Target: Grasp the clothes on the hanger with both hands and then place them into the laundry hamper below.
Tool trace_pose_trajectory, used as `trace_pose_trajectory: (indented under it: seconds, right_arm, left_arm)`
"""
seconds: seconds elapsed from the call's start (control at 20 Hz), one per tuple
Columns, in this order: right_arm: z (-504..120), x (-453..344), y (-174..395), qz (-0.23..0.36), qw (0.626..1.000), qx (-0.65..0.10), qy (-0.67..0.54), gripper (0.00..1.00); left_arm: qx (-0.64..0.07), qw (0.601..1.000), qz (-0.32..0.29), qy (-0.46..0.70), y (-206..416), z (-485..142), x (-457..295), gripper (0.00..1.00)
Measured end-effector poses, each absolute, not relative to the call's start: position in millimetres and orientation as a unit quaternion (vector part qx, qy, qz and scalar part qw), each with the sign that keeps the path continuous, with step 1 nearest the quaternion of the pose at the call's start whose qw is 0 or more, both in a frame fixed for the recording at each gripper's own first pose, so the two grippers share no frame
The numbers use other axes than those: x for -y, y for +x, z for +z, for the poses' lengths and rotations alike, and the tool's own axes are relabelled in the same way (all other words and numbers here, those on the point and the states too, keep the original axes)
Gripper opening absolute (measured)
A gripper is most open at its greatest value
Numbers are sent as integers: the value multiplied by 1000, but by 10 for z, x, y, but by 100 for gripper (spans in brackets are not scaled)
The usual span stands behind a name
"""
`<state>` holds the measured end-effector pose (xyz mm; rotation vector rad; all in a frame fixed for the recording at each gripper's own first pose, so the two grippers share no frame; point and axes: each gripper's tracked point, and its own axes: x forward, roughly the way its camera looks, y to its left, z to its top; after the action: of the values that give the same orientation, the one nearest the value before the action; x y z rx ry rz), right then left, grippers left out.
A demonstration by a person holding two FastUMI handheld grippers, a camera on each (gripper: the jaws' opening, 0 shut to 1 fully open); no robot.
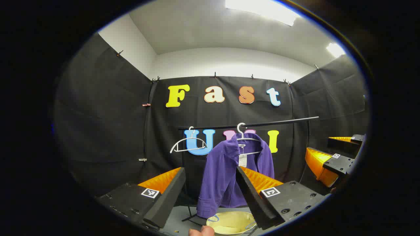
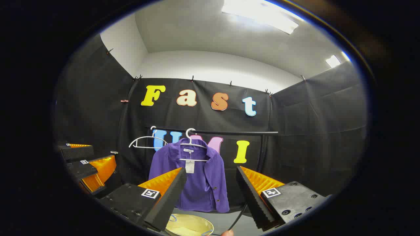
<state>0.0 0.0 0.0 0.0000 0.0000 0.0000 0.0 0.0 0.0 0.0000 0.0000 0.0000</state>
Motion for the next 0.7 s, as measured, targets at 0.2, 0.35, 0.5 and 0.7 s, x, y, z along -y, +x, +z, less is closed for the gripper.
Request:
trace_pose_trajectory:
  seconds: [0.2, 0.35, 0.5, 0.7]
  right_arm:
    - [14, -6, -40, 1, 1000, 1, -4, 97]
    - [21, 7, -43, -2, 1000, 1, -3, 97]
    - [29, 14, -61, -3, 1000, 1, -6, 97]
    - [53, 13, -81, -4, 1000, 2, -9, 97]
  left_arm:
    - [4, 1000, -2, 0, -24, 20, 1, 97]
    - [3, 1000, -3, 5, -15, 22, 16, 97]
    - [2, 1000, -3, 9, -15, 20, 50, 97]
    - [2, 1000, -5, 6, -21, 18, 44, 97]
